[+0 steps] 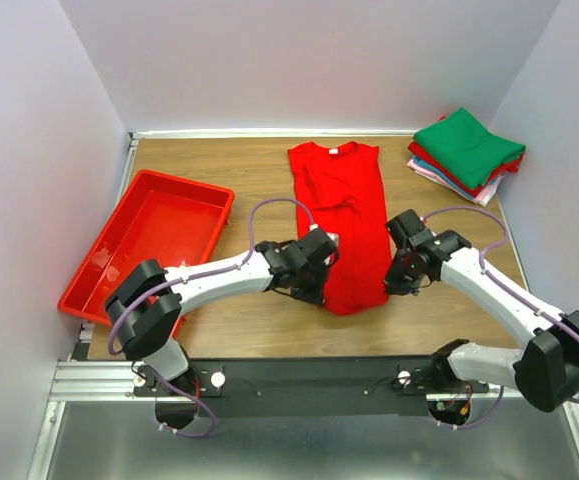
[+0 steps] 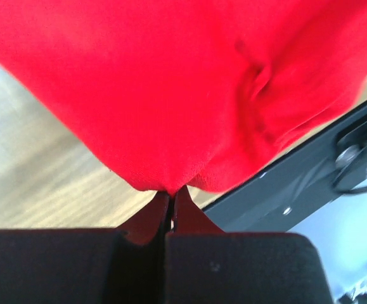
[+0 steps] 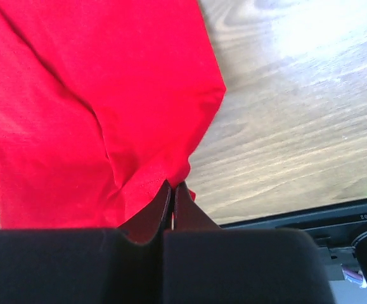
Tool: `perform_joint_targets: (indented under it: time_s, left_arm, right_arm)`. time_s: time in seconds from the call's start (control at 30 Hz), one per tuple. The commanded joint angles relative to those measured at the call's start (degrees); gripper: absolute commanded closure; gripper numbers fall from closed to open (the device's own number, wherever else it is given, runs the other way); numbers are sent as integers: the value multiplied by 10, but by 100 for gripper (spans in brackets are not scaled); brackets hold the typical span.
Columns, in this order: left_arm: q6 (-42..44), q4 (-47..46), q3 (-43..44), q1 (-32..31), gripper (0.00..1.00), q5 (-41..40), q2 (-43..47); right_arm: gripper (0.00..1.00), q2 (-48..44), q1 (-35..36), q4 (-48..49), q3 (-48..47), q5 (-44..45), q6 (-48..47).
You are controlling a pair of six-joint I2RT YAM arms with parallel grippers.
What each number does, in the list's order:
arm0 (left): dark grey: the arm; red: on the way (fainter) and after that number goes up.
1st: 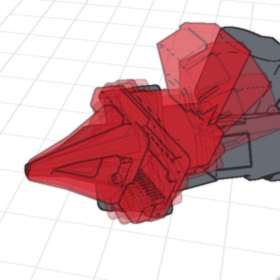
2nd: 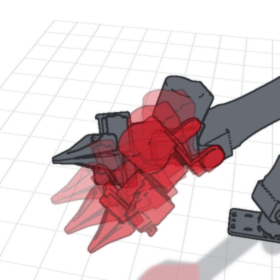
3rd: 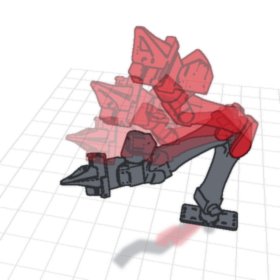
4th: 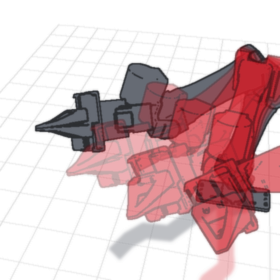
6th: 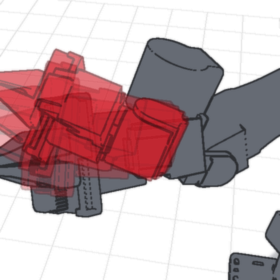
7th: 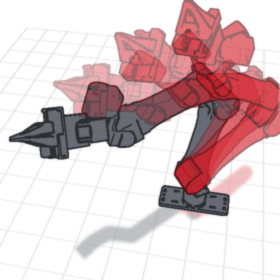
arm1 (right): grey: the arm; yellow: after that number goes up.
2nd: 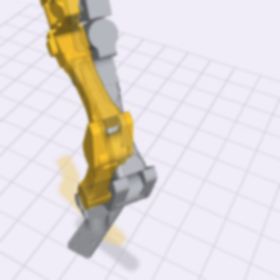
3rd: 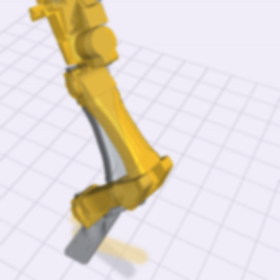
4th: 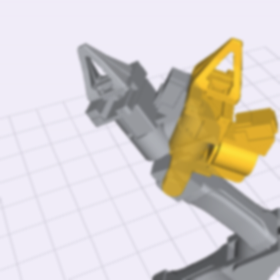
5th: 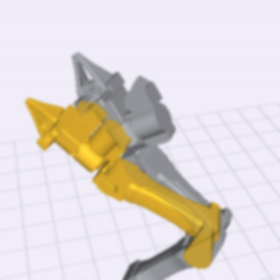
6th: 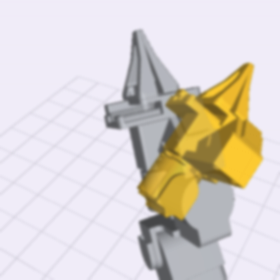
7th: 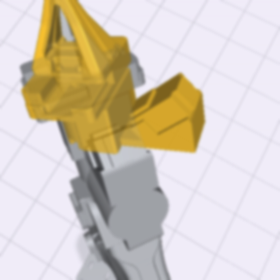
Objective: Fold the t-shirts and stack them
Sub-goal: Fold the tshirt
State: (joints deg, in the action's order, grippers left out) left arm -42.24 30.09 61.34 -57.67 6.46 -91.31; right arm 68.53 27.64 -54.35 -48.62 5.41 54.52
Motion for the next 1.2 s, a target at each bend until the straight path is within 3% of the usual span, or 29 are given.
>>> perform_joint_targets:
  time_s: [0.0,0.53,0.83,1.17]
  left_arm:
    - [19,19,43,27,100,-40,-12]
    - [100,15,139,159,100,-1,-101]
    - [151,30,246,227,100,42,-192]
    - [188,66,347,269,100,68,-291]
  right_arm:
    - [99,35,-4,-11,-43,41,7]
    - [99,222,-7,32,-218,194,4]
    - [99,366,-34,39,-338,203,-31]
    - [99,456,-67,38,-437,188,-68]
